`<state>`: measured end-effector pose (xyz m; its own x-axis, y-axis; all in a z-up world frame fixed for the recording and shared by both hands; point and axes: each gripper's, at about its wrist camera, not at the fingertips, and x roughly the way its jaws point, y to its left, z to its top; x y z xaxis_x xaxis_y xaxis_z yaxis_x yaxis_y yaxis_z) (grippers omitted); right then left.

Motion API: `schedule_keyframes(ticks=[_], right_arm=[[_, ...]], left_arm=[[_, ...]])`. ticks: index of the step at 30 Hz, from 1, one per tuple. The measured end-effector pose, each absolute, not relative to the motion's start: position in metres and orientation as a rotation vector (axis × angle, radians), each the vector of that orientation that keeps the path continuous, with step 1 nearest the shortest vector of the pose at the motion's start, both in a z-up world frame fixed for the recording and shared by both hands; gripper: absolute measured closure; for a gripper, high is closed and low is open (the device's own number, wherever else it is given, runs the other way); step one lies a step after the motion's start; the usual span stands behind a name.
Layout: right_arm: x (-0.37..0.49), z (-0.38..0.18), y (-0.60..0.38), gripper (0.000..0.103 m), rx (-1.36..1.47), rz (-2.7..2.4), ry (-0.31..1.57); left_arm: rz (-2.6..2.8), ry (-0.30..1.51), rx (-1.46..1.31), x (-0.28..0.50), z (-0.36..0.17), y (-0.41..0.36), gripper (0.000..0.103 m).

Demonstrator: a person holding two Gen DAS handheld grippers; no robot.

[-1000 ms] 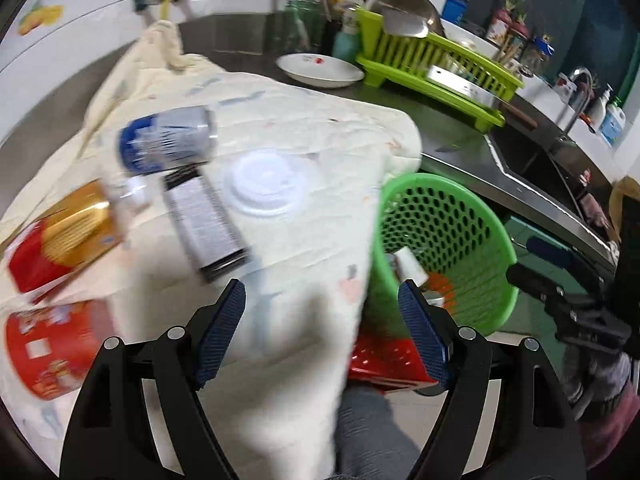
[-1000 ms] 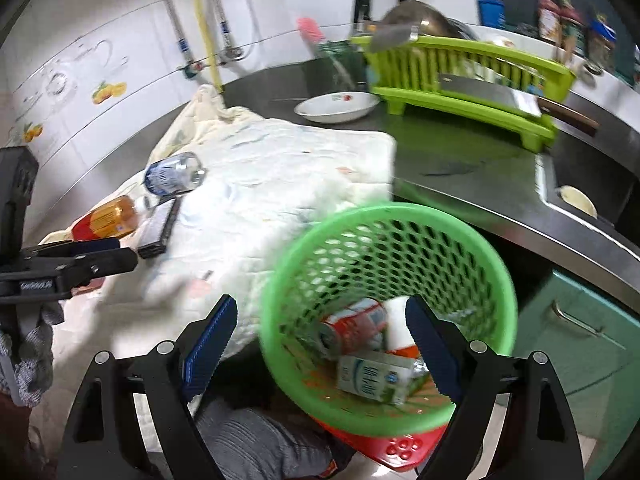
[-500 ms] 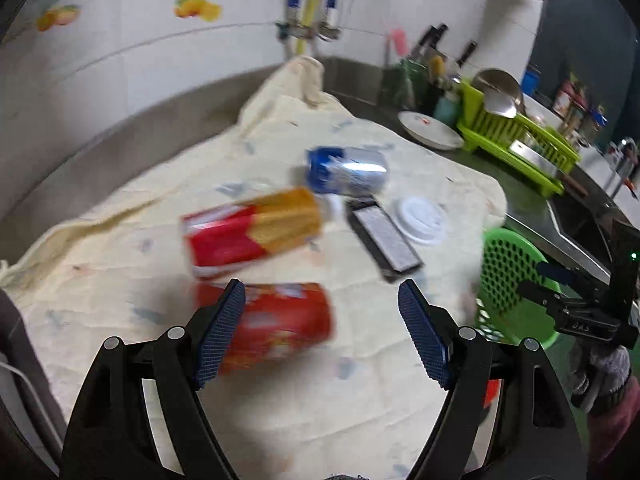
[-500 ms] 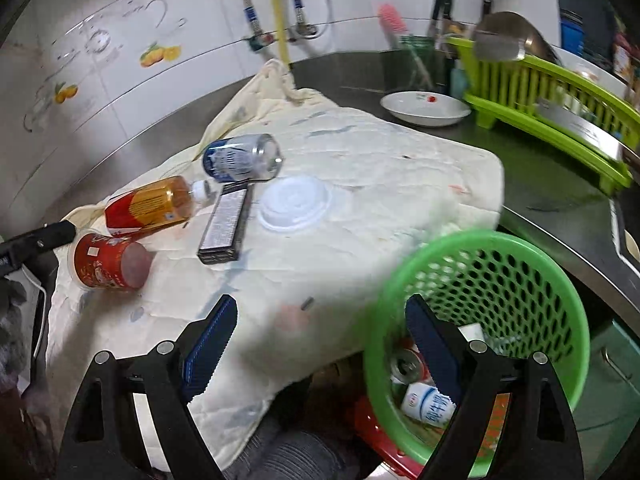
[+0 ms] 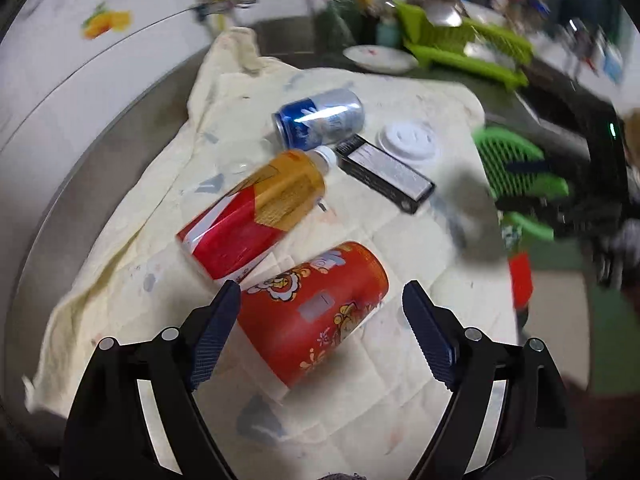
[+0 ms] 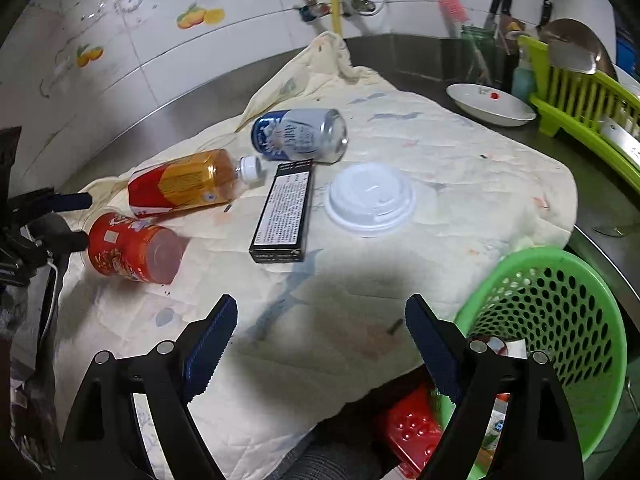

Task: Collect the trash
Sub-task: 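Move left gripper to the red printed cup while right gripper moves to the white lid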

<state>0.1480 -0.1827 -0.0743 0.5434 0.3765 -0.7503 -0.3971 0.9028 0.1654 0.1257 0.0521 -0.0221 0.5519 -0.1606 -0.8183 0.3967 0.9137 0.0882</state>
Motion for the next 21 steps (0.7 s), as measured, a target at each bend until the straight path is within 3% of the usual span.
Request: schedule_keyframes(ticks=[8,21], right_arm=[[0.157,-0.079,-0.179,0.020,-0.025,0.477,0.900],[0.168,-0.084,-0.186,0.020,-0.022,0.479,0.925]], left_arm=[[-0.460,0.958,0.537,0.127,-0.028,0.026,0.021],[-0.477,1.079,0.726,0.141,-0.057,0.028,0.021]])
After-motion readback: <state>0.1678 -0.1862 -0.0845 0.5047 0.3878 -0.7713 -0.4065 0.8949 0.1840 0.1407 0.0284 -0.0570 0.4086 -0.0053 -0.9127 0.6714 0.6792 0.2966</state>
